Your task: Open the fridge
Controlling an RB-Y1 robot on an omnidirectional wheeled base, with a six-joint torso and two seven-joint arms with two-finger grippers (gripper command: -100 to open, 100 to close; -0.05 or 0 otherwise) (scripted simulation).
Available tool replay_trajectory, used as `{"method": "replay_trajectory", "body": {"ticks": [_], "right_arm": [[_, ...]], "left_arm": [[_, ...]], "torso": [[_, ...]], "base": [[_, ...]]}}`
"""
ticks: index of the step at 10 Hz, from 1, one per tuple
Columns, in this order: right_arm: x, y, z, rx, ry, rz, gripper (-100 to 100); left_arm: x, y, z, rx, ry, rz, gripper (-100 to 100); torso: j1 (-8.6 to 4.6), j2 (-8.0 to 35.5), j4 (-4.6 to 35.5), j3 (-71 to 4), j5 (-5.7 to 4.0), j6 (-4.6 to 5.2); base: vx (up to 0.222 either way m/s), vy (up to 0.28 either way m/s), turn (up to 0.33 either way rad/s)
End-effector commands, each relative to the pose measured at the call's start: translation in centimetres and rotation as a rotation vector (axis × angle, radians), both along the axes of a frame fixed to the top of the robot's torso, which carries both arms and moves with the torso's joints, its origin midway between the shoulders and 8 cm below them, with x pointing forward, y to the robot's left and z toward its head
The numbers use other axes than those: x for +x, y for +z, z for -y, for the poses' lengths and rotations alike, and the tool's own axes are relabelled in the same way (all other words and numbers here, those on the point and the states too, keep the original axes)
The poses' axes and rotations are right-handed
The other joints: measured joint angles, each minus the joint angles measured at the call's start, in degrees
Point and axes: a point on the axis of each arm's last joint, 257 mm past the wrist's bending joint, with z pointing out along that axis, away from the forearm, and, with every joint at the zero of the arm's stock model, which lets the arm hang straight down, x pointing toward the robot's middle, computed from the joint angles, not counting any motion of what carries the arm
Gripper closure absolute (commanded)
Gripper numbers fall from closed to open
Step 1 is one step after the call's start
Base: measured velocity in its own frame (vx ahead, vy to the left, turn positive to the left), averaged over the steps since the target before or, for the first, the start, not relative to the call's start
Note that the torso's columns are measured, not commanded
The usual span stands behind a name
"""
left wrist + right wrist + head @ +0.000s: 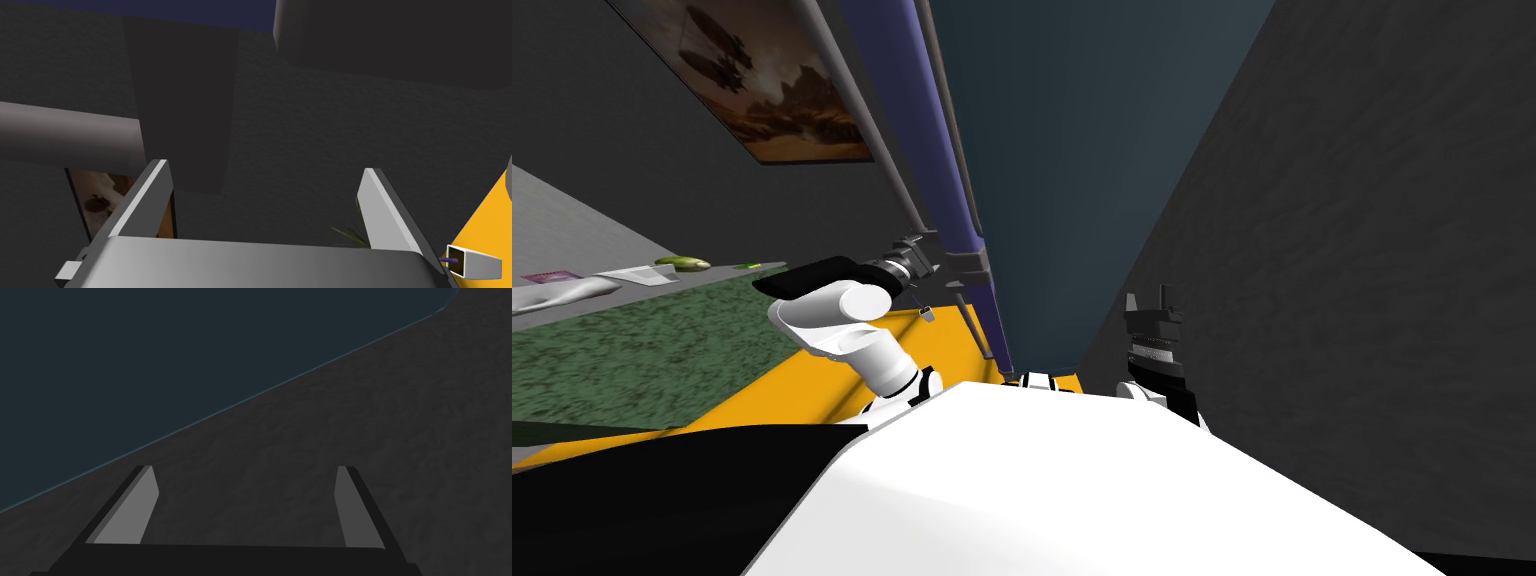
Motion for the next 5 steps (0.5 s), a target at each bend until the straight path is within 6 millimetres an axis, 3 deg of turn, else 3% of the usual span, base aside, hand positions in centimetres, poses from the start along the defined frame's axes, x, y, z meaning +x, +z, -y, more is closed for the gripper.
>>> {"method": "replay_trajectory", "body": {"ticks": [1,5], "right_arm": [[0.0,0.0,0.0,0.000,0.000,0.000,0],[0.0,0.0,0.0,0.000,0.000,0.000,0]], "left_arm": [[-0.6,0.8,-0.2,0.002,-0.001,-0.005,-100],[-2.4,2.6,-0.3,0.025,0.008,0.007,-100]], "torso": [[-0.05,0.0,0.0,0.0,-0.04,0.01],[-0.25,0.3,0.2,0.1,-0.25,0.01]], "base": [[0.022,-0.050,0.016],[0.016,-0.045,0.005]]}}
